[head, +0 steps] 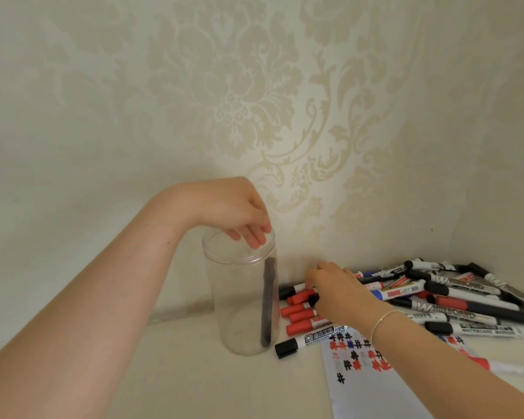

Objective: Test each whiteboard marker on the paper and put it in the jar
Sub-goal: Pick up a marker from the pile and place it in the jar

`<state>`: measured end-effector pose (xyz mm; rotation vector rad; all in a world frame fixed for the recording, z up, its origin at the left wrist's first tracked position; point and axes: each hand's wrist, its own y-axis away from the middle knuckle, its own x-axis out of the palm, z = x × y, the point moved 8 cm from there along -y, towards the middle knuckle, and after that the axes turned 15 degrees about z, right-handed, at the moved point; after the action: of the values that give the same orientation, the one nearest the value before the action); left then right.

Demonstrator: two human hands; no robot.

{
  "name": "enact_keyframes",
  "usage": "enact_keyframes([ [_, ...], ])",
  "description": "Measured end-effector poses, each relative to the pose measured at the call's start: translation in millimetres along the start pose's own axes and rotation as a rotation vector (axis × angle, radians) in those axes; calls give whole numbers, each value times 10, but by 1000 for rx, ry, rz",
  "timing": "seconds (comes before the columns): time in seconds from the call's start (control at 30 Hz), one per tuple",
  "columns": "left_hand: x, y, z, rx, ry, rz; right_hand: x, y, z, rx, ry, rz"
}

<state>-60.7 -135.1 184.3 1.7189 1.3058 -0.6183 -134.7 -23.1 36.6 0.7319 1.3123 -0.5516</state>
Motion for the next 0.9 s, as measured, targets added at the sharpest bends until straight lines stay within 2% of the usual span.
enact_keyframes([
  [0.1,-45,185,-402,257,31,-335,-7,13,-26,16,22,-22],
  [0.17,154,195,-608,394,110,-380,-3,18,-32,35,69,-18],
  [0.23,429,66,-688,432,119,-376,4,17,-27,62,156,-7],
  [0.37,920,-361,-534,306,61,-316,57,38,-11,28,325,26],
  [0.5,1336,-726,-146,89,-21,-117,44,16,-143,-98,34,-18],
  [0.63,1543,-896,107,43,-62,-100,-42,74,-298,-99,-144,-53],
  [0.73,1566,-922,106,84,-48,-200,-168,176,-295,-176,-191,-200],
  [0.83,1510,-886,46,167,38,-315,-447,391,-285,-260,-333,-528],
  [0.9,1465,-833,-26,251,144,-367,-649,571,-330,-266,-564,-723],
])
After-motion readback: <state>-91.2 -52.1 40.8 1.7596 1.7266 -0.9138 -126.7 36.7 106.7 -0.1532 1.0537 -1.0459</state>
